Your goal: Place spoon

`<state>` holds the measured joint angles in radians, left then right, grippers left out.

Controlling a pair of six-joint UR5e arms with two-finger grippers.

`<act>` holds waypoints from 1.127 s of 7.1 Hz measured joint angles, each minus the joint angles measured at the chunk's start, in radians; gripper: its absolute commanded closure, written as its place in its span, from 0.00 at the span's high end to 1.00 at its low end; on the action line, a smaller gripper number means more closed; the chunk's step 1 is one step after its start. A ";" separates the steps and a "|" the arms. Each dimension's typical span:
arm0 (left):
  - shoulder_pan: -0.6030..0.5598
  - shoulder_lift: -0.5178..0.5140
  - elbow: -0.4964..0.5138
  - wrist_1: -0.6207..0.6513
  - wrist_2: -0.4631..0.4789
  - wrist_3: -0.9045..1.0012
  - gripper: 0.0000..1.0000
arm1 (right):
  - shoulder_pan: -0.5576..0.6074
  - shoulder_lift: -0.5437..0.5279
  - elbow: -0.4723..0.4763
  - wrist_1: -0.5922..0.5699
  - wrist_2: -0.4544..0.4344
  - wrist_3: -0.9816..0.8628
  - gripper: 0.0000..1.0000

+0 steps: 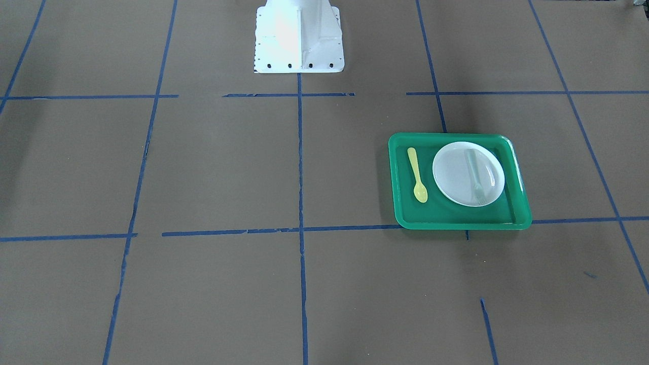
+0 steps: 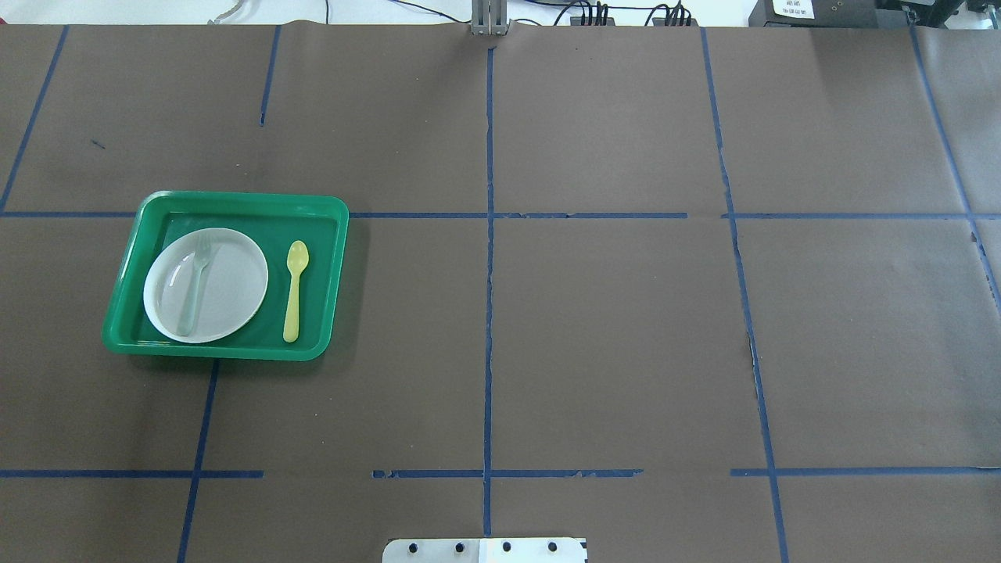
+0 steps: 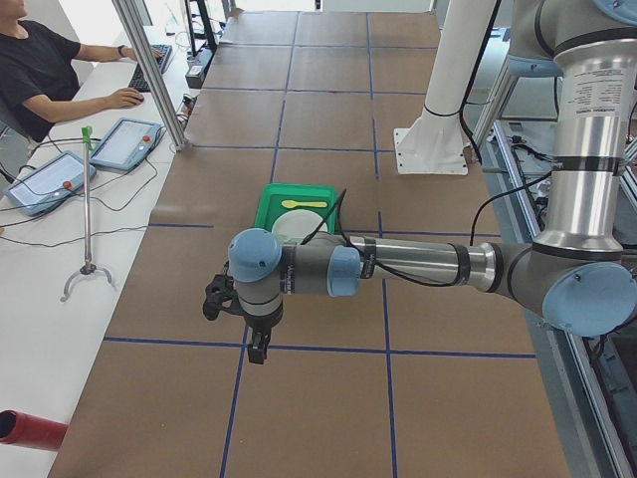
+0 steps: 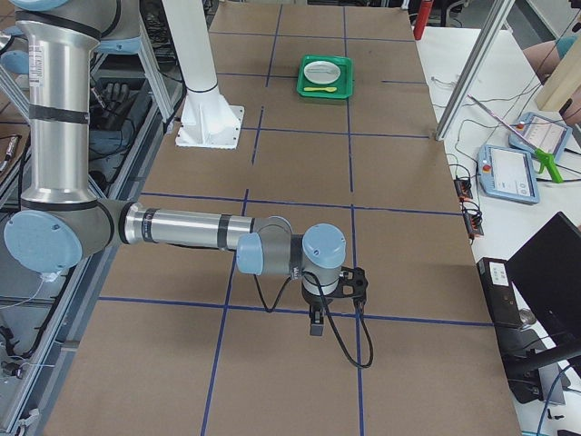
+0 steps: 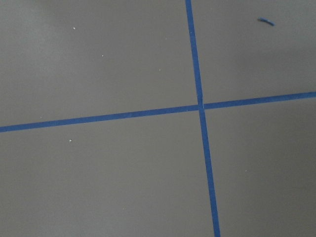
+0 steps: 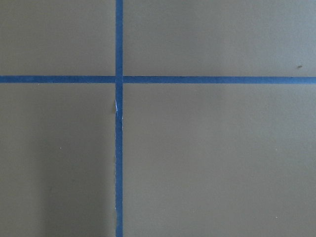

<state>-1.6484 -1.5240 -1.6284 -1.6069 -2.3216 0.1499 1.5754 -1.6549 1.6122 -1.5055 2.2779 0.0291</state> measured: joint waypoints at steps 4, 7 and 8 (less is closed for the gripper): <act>0.003 -0.004 -0.011 0.018 0.001 0.000 1.00 | 0.000 0.000 0.000 0.000 0.000 0.000 1.00; 0.001 -0.017 -0.052 0.120 0.004 0.003 1.00 | 0.000 0.000 0.000 0.001 0.000 0.000 1.00; 0.001 -0.018 -0.058 0.125 0.003 0.003 1.00 | 0.000 0.000 0.000 0.001 0.000 0.000 1.00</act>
<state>-1.6473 -1.5421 -1.6868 -1.4821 -2.3182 0.1533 1.5754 -1.6552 1.6122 -1.5049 2.2780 0.0292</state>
